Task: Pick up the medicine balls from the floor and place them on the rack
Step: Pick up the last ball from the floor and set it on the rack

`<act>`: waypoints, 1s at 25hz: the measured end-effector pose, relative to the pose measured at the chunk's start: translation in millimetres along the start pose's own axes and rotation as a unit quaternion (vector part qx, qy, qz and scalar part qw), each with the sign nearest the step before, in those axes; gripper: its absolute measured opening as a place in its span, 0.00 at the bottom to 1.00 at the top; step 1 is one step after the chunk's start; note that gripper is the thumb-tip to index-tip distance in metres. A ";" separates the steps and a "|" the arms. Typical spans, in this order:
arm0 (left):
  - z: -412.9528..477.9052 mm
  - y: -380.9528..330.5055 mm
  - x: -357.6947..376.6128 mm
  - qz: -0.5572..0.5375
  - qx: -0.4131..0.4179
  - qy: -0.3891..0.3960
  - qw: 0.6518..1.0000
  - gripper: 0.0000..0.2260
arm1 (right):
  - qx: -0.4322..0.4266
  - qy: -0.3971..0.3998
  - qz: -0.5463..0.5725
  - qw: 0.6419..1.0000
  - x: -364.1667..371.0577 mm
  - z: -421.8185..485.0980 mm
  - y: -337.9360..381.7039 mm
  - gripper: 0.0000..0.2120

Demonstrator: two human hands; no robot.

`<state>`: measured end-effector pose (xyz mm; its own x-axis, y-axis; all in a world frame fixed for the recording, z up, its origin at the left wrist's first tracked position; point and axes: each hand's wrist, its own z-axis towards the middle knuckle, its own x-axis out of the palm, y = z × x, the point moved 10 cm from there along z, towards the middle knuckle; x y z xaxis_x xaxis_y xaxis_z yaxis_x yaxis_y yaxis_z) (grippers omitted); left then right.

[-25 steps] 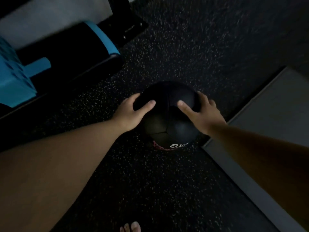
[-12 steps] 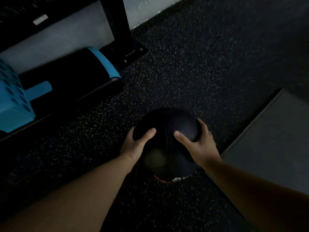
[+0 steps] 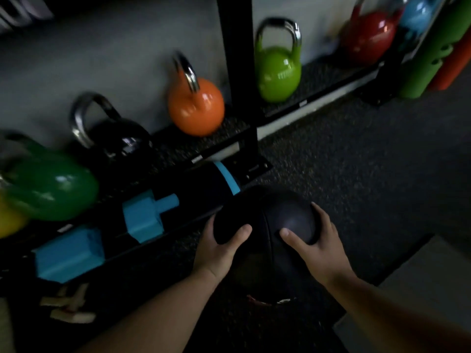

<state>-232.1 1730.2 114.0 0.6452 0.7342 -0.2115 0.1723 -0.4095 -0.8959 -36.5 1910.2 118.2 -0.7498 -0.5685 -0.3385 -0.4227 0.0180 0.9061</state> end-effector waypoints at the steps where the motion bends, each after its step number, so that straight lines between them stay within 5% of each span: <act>1: -11.9 -39.3 -17.8 -0.004 0.017 -0.012 1.000 0.59 | -0.014 0.002 0.001 1.000 -5.0 -3.5 42.6 0.68; 10: -121.5 -416.1 -193.8 -0.031 0.201 -0.110 0.973 0.43 | -0.214 -0.029 0.046 0.975 -60.2 -70.4 465.6 0.61; 15: -184.7 -585.8 -285.2 -0.044 0.295 -0.139 0.944 0.25 | -0.306 -0.054 0.062 0.949 -69.2 -111.2 658.1 0.60; 25: -225.9 -760.8 -378.4 -0.033 0.375 -0.162 0.912 0.44 | -0.384 -0.060 0.125 0.913 -67.2 -124.4 853.9 0.61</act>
<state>-439.2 1641.6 963.9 0.3768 0.9151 -0.1437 -0.4344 0.0375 -0.8999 -283.7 1861.4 946.2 -0.8437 -0.5308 -0.0797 0.2163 -0.4721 0.8546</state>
